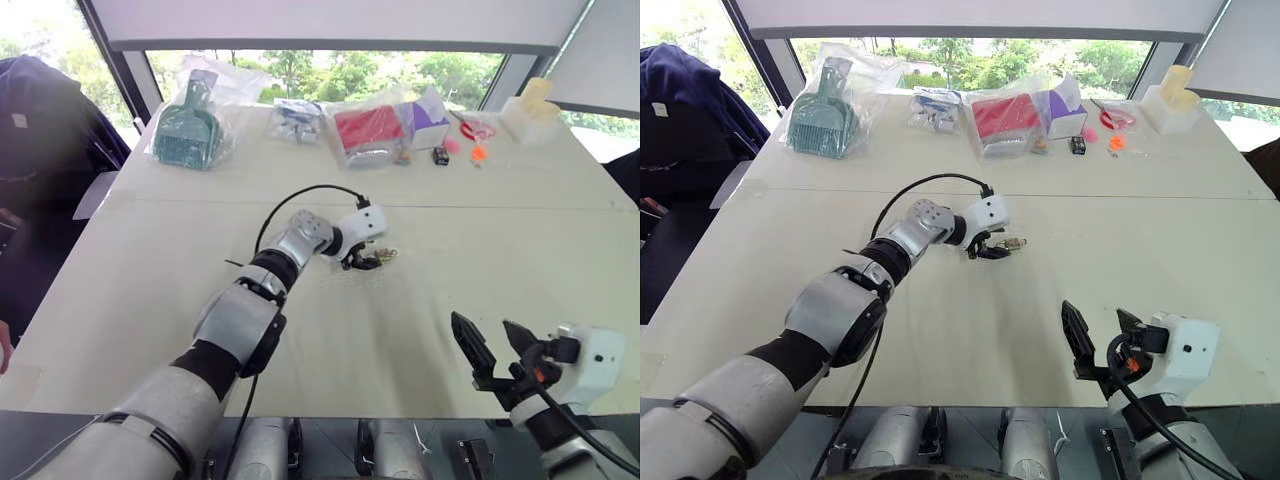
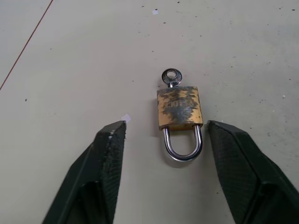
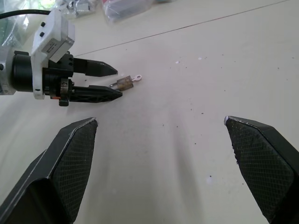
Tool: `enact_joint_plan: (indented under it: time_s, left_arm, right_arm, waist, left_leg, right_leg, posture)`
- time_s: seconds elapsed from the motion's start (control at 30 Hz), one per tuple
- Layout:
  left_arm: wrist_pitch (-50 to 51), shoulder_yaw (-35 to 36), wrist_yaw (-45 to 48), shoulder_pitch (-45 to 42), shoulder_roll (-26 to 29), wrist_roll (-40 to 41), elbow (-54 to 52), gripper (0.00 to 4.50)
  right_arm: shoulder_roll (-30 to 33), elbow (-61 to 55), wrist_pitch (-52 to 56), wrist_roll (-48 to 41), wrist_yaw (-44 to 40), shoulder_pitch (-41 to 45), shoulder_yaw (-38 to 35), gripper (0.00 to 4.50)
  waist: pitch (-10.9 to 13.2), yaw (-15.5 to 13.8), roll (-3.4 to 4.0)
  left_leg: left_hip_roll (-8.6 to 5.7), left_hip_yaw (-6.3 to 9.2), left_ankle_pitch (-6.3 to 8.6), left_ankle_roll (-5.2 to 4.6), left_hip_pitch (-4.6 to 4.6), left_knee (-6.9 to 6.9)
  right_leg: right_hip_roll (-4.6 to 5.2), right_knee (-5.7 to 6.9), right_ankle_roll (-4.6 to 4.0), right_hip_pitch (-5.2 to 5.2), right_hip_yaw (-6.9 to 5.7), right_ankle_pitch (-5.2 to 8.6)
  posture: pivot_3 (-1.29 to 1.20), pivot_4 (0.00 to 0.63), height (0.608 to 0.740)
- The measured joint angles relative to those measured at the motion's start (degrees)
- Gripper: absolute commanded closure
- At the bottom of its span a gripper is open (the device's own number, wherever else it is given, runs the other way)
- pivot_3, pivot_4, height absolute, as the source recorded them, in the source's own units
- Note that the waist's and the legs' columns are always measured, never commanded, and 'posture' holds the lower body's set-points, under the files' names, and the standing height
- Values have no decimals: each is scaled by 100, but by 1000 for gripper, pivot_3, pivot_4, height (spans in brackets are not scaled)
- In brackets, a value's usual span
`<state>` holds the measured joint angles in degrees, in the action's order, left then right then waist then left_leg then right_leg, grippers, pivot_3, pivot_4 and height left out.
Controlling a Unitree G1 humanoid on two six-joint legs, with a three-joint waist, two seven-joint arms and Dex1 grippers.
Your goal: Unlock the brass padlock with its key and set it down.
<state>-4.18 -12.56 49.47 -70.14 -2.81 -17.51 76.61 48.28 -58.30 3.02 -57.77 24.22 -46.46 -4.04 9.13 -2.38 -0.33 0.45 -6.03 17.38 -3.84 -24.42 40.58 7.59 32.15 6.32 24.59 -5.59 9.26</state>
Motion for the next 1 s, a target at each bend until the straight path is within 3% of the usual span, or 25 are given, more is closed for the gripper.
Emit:
enact_joint_plan:
  time_s: [0.7, 0.93, 1.0]
  left_arm:
    - [352, 489, -146, 28, -307, 129, 93, 1377]
    - [367, 479, -373, 51, -462, 111, 89, 3650]
    - [378, 497, -429, 53, -478, 119, 90, 3712]
  right_arm:
    - [-433, 0, 283, 96, -40, 140, 55, 0]
    - [-470, 0, 288, 156, -40, 139, 101, 0]
    - [-473, 0, 313, 149, -41, 145, 99, 0]
  waist:
    - [0, -37, 0]
    - [0, -58, 0]
    - [0, -58, 0]
  left_leg:
    - [-3, 1, 4, -4, -2, 0]
    - [-2, 2, 4, -3, 0, 0]
    - [-1, 2, 4, -3, 0, 0]
  right_leg:
    - [6, -9, 0, 7, -8, 0]
    - [6, -13, 0, 5, -7, 0]
    - [5, -12, 1, 5, -7, 0]
  posture:
    - [0, 150, 735]
    - [0, 150, 735]
    - [0, 150, 735]
